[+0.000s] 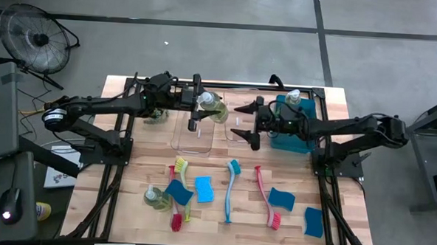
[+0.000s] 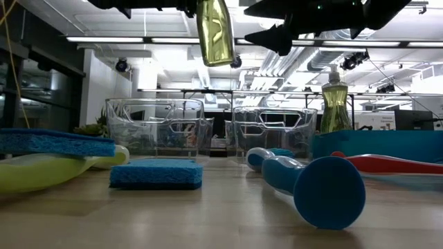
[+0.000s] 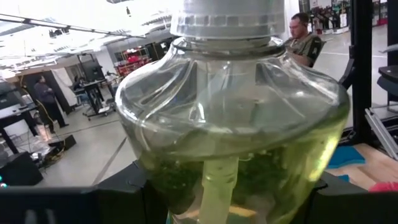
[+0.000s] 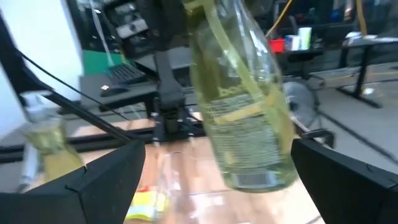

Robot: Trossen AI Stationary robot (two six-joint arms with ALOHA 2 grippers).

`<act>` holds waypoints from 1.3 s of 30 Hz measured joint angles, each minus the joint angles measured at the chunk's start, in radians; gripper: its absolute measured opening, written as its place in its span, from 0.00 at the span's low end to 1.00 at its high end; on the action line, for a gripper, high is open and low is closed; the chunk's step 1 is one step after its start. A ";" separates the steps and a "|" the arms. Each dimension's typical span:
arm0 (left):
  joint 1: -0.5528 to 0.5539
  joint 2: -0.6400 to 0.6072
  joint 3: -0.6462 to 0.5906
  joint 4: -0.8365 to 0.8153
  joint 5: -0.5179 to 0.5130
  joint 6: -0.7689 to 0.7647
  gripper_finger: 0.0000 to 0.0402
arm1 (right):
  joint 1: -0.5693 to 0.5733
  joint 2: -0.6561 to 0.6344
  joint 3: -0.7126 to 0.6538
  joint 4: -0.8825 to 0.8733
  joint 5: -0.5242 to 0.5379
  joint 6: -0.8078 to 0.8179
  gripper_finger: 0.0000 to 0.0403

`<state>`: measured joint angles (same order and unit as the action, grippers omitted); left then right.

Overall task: Pick & Place Kitchen Sink Supplies
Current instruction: Put the top green dishwashing liquid dispenser into the blue bin

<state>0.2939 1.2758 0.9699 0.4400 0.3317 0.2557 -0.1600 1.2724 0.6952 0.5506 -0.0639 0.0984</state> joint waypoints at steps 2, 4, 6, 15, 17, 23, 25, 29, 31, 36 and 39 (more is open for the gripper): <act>0.000 0.000 0.000 0.004 0.002 0.002 0.49 | 0.003 0.000 0.000 0.009 -0.023 0.014 0.99; 0.000 0.000 0.000 0.007 0.015 0.002 0.49 | 0.004 0.000 0.000 0.016 -0.038 0.014 0.99; 0.000 0.000 0.000 0.006 0.023 0.002 0.49 | 0.004 0.000 0.000 0.016 -0.051 0.015 0.99; 0.000 0.000 0.000 0.004 0.029 0.009 0.49 | 0.003 0.000 0.000 0.022 -0.050 0.003 0.99; 0.000 0.000 0.000 0.005 0.034 0.009 0.49 | 0.003 0.000 0.000 0.023 -0.052 -0.005 0.99; 0.000 -0.001 0.000 0.004 0.045 0.009 0.49 | 0.004 0.000 0.000 0.021 -0.087 0.006 0.99; 0.000 -0.001 0.000 0.004 0.045 0.009 0.49 | 0.004 0.000 0.000 0.020 -0.096 0.006 0.99; 0.000 -0.001 -0.001 0.004 0.044 0.009 0.49 | 0.004 -0.001 0.000 0.016 -0.079 0.009 0.99; 0.000 -0.001 -0.001 0.005 0.044 0.009 0.49 | 0.003 -0.001 0.000 0.011 -0.054 0.007 0.99; 0.000 -0.001 -0.001 0.005 0.043 0.009 0.49 | 0.003 0.004 0.000 0.009 0.042 -0.029 0.99; 0.000 0.003 -0.001 0.009 0.036 0.009 0.49 | 0.004 0.016 0.022 -0.018 0.056 -0.053 0.99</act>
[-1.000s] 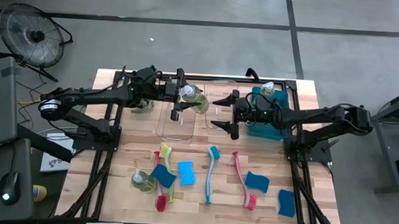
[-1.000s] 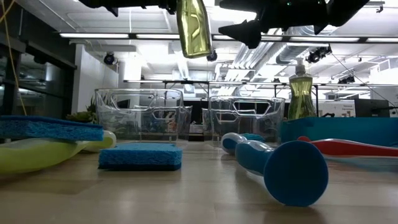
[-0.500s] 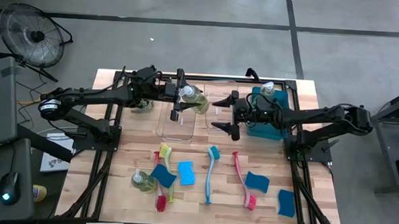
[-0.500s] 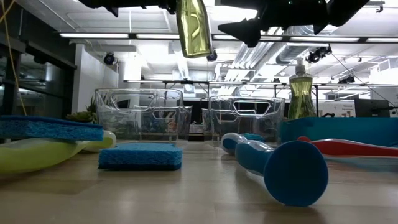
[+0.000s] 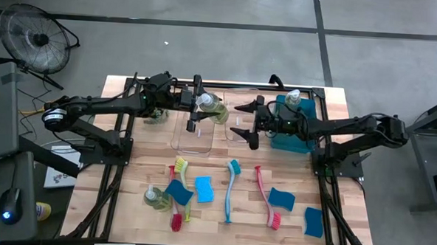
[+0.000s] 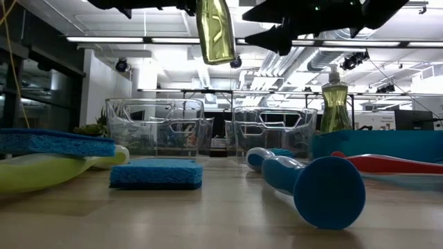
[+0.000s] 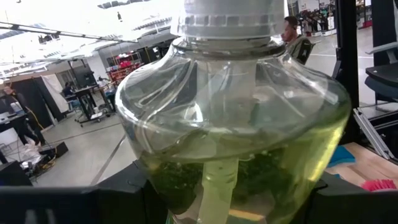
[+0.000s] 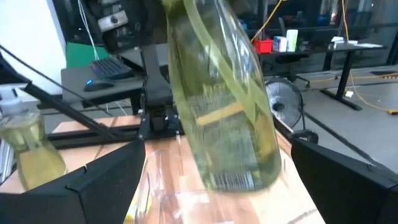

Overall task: Pick & Place Kitchen Sink Supplies
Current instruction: Put the top green dishwashing liquid dispenser into the blue bin

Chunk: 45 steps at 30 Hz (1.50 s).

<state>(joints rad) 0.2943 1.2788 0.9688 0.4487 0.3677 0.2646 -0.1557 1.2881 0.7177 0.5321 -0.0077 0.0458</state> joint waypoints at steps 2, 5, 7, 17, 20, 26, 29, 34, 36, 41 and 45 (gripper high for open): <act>0.000 0.002 0.000 -0.002 -0.004 0.000 0.49 | 0.009 0.013 0.033 -0.026 0.006 -0.024 0.99; 0.000 0.003 0.000 -0.003 -0.004 0.000 0.49 | 0.031 0.056 0.098 -0.077 0.067 -0.082 0.99; 0.000 0.003 0.000 -0.002 -0.004 0.000 0.49 | 0.041 0.094 0.144 -0.146 0.111 -0.116 0.99; 0.000 0.003 0.000 -0.003 0.005 -0.001 0.49 | 0.070 0.265 0.360 -0.253 0.272 -0.202 0.99; 0.000 0.003 0.000 -0.003 0.011 0.000 0.49 | 0.073 0.308 0.410 -0.259 0.276 -0.204 0.99; 0.000 0.003 0.000 -0.003 0.018 -0.002 0.49 | 0.074 0.350 0.456 -0.264 0.297 -0.194 0.97; 0.000 0.003 0.000 -0.004 0.019 -0.004 0.49 | 0.074 0.350 0.457 -0.263 0.311 -0.179 0.91; 0.000 0.003 0.000 -0.002 0.017 -0.004 0.49 | 0.074 0.347 0.457 -0.266 0.324 -0.176 0.78; 0.000 0.003 0.000 -0.003 0.019 -0.004 0.49 | 0.074 0.347 0.457 -0.267 0.333 -0.170 0.74; 0.000 0.003 0.000 -0.002 0.019 -0.006 0.50 | 0.075 0.347 0.457 -0.267 0.340 -0.158 0.65; 0.000 0.004 0.000 -0.002 0.017 -0.008 0.55 | 0.075 0.346 0.457 -0.268 0.342 -0.141 0.64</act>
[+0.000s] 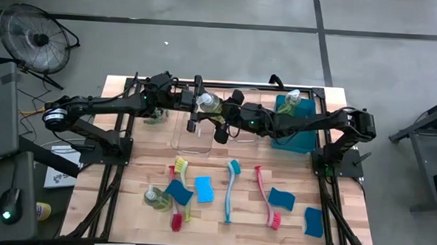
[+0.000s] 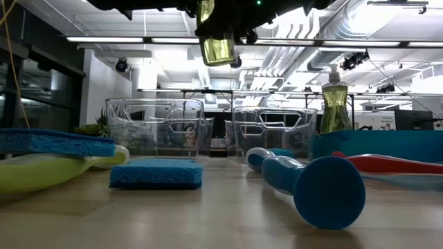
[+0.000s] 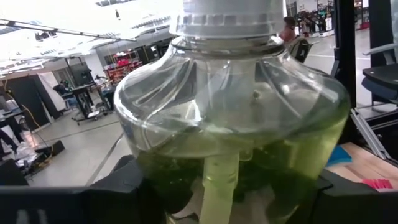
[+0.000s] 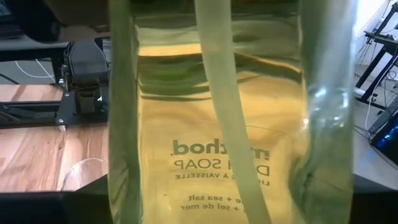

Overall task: Pick & Place Kitchen Sink Supplies
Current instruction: Put the top green dishwashing liquid dispenser into the blue bin

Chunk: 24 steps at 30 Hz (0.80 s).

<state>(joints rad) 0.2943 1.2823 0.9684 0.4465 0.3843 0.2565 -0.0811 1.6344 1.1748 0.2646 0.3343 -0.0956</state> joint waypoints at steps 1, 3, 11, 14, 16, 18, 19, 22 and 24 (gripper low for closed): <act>0.000 0.000 0.000 0.000 -0.001 0.000 0.57 | 0.000 0.000 0.000 0.000 0.000 0.003 0.63; 0.000 0.000 0.000 0.001 -0.005 0.002 0.60 | 0.000 0.000 0.000 -0.002 0.000 0.017 0.63; 0.001 -0.007 0.002 0.007 -0.008 0.010 0.72 | -0.016 -0.037 -0.002 -0.094 0.020 0.050 0.63; 0.002 -0.012 0.002 0.008 -0.008 0.027 0.73 | -0.017 -0.050 -0.002 -0.110 0.024 0.050 0.63; 0.002 -0.016 0.002 0.006 -0.006 0.027 0.73 | -0.017 -0.056 -0.002 -0.121 0.034 0.049 0.63; 0.002 -0.017 0.002 0.007 -0.005 0.029 0.73 | -0.018 -0.060 -0.002 -0.138 0.047 0.047 0.63; 0.002 -0.017 0.002 0.005 -0.005 0.030 0.73 | -0.019 -0.063 -0.002 -0.147 0.054 0.047 0.63; 0.003 -0.030 0.002 -0.009 -0.006 0.032 0.73 | -0.026 -0.071 -0.002 -0.183 0.076 0.044 0.63; 0.003 -0.036 0.002 -0.007 -0.005 0.033 0.73 | -0.032 -0.083 -0.002 -0.201 0.070 0.043 0.63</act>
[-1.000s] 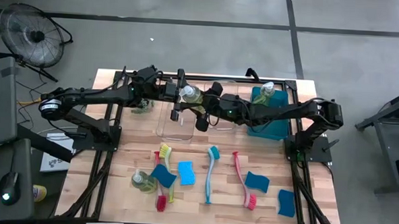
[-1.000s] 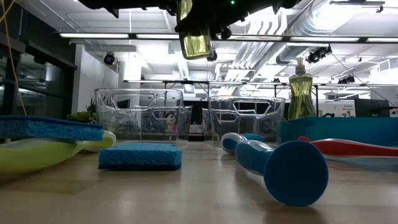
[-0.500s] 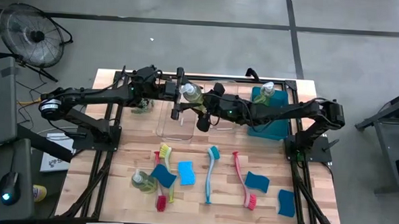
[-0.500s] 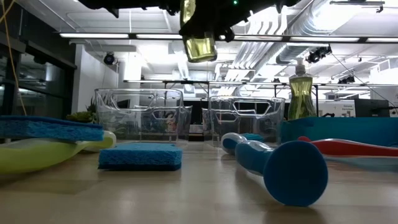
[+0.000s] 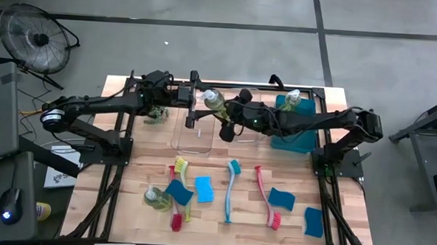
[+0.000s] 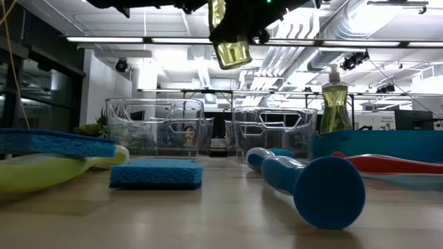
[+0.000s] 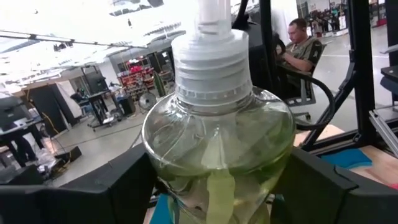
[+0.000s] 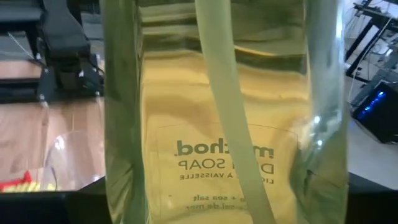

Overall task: Pick & Place Kitchen Sink Supplies
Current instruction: Put the top green dishwashing liquid dispenser into the blue bin

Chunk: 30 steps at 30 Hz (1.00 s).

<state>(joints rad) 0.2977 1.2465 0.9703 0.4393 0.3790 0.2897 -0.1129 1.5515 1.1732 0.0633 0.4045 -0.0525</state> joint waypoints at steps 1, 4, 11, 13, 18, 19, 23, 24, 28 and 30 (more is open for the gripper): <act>0.000 -0.005 0.000 -0.007 0.000 0.002 0.73 | 0.000 -0.005 0.000 -0.010 0.000 -0.001 0.63; 0.000 -0.016 0.000 -0.009 0.001 0.004 0.73 | -0.002 -0.022 0.000 -0.030 0.004 -0.005 0.63; 0.000 -0.046 0.000 -0.042 -0.002 0.039 0.73 | -0.006 -0.058 0.000 -0.128 0.071 0.000 0.63; -0.003 -0.058 0.000 -0.056 0.023 0.048 0.73 | -0.008 -0.069 -0.001 -0.166 0.123 0.013 0.63; -0.008 -0.089 0.000 -0.105 0.068 0.061 0.73 | -0.044 -0.148 -0.016 -0.249 0.200 0.042 0.63; -0.006 -0.091 0.000 -0.107 0.067 0.061 0.73 | -0.052 -0.174 -0.035 -0.255 0.201 0.047 0.63; -0.006 -0.103 0.000 -0.136 0.079 0.067 0.73 | -0.093 -0.292 -0.160 -0.239 0.174 0.092 0.63; -0.007 -0.103 0.000 -0.148 0.081 0.072 0.73 | -0.099 -0.328 -0.198 -0.224 0.178 0.103 0.63; -0.005 -0.101 -0.001 -0.167 0.063 0.080 0.73 | -0.098 -0.477 -0.333 -0.119 0.219 0.132 0.63; -0.005 -0.101 -0.001 -0.176 0.059 0.084 0.73 | -0.086 -0.551 -0.396 -0.087 0.227 0.154 0.63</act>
<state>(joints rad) 0.2932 1.1454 0.9691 0.2634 0.4379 0.3741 -0.1990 1.0008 0.7773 -0.0236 0.6318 0.1011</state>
